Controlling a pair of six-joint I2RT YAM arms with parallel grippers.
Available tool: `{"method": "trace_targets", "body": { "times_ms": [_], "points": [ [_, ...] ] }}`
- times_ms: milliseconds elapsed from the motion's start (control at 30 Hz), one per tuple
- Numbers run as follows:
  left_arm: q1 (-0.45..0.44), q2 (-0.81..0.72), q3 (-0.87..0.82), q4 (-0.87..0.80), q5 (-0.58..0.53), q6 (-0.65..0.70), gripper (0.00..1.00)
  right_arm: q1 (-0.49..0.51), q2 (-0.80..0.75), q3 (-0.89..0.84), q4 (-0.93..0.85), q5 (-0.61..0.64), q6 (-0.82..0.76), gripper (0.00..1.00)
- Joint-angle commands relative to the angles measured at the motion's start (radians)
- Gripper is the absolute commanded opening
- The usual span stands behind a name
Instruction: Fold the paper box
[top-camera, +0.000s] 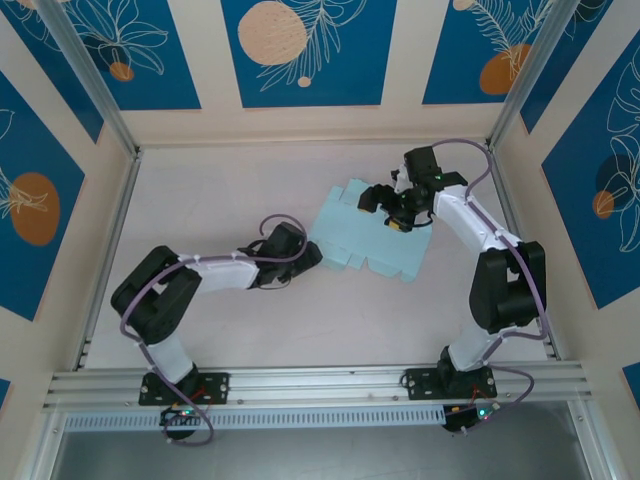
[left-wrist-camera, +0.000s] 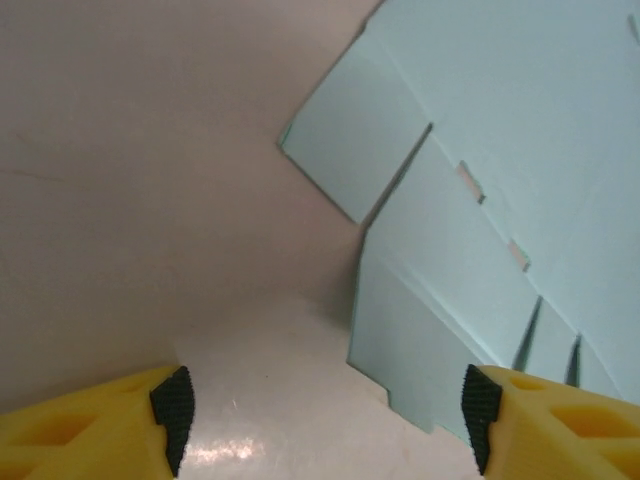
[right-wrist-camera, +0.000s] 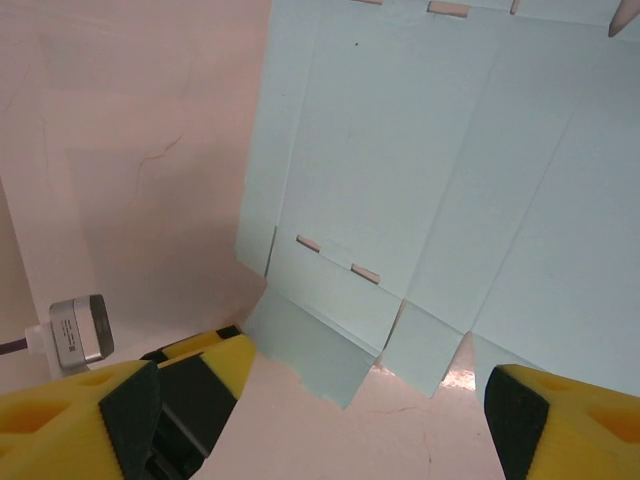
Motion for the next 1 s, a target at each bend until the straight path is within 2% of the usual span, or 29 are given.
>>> {"method": "trace_targets", "body": {
  "times_ms": [0, 133, 300, 400, 533, 667, 700, 800, 867, 967],
  "points": [
    [-0.025, 0.049, 0.042, 0.032, 0.041, -0.104, 0.7, -0.001, -0.035, -0.032, 0.007, -0.011, -0.015, 0.86],
    [-0.047, 0.109, 0.111, 0.026, 0.061, -0.103, 0.66, -0.01, -0.046, -0.06, 0.03, -0.01, -0.013, 0.86],
    [-0.052, 0.173, 0.157, 0.029, 0.081, -0.127, 0.56, -0.026, -0.049, -0.077, 0.037, -0.025, -0.018, 0.85],
    [-0.051, 0.183, 0.164, 0.018, 0.072, -0.131, 0.45, -0.038, -0.055, -0.082, 0.038, -0.029, -0.027, 0.85],
    [-0.049, 0.174, 0.18, -0.029, 0.024, -0.101, 0.22, -0.056, -0.053, -0.084, 0.041, -0.041, -0.038, 0.85],
    [-0.03, 0.152, 0.192, -0.083, -0.028, -0.049, 0.06, -0.064, -0.051, -0.073, 0.033, -0.048, -0.066, 0.85],
    [-0.021, 0.142, 0.192, -0.093, -0.037, -0.026, 0.01, -0.065, -0.049, -0.067, 0.027, -0.049, -0.077, 0.85],
    [0.007, 0.111, 0.199, -0.108, -0.058, 0.095, 0.0, -0.062, -0.042, -0.047, 0.008, -0.055, -0.116, 0.85],
    [0.028, 0.089, 0.206, -0.102, -0.075, 0.234, 0.0, -0.06, -0.039, -0.033, -0.001, -0.061, -0.144, 0.85],
    [0.063, 0.052, 0.212, -0.056, -0.075, 0.531, 0.0, -0.057, -0.023, 0.007, -0.017, -0.073, -0.199, 0.85]
  ]
}}
